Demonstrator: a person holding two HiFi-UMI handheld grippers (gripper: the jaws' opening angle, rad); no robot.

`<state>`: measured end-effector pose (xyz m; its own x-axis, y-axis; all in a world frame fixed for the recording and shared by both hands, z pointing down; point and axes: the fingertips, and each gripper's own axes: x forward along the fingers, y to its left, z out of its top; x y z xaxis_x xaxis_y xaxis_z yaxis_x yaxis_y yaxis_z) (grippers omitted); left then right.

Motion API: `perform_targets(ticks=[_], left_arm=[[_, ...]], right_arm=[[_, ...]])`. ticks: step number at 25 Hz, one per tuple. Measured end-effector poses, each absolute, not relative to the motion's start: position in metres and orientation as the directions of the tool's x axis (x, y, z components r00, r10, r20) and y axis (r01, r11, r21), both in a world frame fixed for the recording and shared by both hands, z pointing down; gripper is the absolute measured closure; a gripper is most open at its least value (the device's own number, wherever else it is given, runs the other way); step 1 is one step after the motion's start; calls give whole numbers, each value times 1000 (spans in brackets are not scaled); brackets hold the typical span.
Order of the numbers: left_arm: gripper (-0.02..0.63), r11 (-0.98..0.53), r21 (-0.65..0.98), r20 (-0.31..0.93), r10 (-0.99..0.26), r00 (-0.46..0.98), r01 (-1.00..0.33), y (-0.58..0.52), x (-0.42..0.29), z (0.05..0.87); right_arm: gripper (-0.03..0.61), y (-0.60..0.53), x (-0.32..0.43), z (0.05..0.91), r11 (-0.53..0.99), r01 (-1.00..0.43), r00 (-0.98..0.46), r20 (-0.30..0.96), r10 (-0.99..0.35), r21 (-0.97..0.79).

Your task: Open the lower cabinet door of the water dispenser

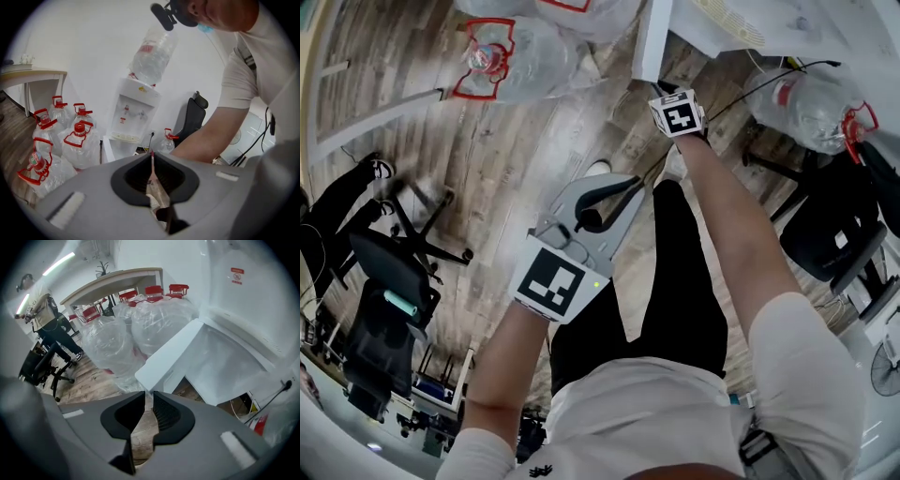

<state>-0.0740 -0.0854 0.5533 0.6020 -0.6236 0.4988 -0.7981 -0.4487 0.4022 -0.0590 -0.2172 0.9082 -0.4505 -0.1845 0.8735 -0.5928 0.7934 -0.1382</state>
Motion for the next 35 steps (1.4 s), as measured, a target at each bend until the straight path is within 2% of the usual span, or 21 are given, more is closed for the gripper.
perform_targets(ticks=[14, 24, 31, 35], left_arm=[[557, -381, 401, 492, -678, 547, -833, -50, -127, 561], [557, -369, 411, 479, -691, 542, -834, -29, -143, 557], [557, -415, 399, 462, -679, 570, -818, -18, -146, 546], [557, -500, 350, 428, -668, 609, -793, -23, -138, 526]], right_arm=[[522, -212, -144, 904, 871, -475, -491, 859, -143, -127], [515, -209, -175, 896, 907, -408, -485, 866, -120, -103], [506, -194, -168, 875, 911, -402, -493, 860, -130, -92], [506, -178, -154, 845, 906, -409, -521, 843, -132, -111]])
